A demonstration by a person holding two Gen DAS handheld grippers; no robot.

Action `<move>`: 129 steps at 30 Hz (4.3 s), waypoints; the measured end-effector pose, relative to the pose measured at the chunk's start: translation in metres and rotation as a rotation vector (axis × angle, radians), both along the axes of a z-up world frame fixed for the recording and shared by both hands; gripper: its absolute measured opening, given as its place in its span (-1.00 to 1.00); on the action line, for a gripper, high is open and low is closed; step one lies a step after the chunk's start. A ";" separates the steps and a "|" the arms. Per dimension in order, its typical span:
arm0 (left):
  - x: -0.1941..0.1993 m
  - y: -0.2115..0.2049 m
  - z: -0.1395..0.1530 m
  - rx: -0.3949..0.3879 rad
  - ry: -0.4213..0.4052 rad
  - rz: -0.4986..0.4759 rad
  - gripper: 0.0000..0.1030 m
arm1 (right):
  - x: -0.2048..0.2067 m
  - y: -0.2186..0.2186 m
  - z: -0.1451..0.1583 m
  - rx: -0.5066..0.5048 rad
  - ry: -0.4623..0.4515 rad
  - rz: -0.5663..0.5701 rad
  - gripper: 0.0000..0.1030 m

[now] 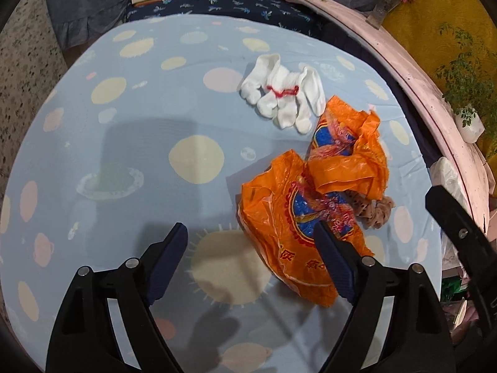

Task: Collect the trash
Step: 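Grasp one orange plastic bag with the left tool while the right tool grasps another, then lift both orange bags with both tools and carry them over the bin, then open the left tool then the right tool to drop the orange bags into the bin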

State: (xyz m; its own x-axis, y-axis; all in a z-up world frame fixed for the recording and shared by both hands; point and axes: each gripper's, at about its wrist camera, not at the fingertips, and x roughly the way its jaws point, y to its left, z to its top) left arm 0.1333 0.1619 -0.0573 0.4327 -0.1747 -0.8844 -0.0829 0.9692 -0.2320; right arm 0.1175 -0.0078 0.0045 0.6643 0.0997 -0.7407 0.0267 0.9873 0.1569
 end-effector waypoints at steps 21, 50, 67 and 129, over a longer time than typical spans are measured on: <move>0.023 0.003 0.009 0.017 -0.064 -0.014 -0.82 | 0.041 0.009 -0.029 0.019 0.057 0.008 0.15; 0.022 -0.025 0.069 0.053 -0.207 -0.041 -0.82 | 0.021 -0.031 0.014 0.028 -0.058 -0.059 -0.62; 0.011 -0.123 0.107 0.039 -0.281 -0.219 -0.82 | -0.019 -0.114 0.042 0.047 -0.135 -0.211 -0.62; 0.038 -0.343 0.085 0.082 -0.295 -0.517 0.08 | -0.069 -0.301 -0.027 0.128 -0.055 -0.582 -0.57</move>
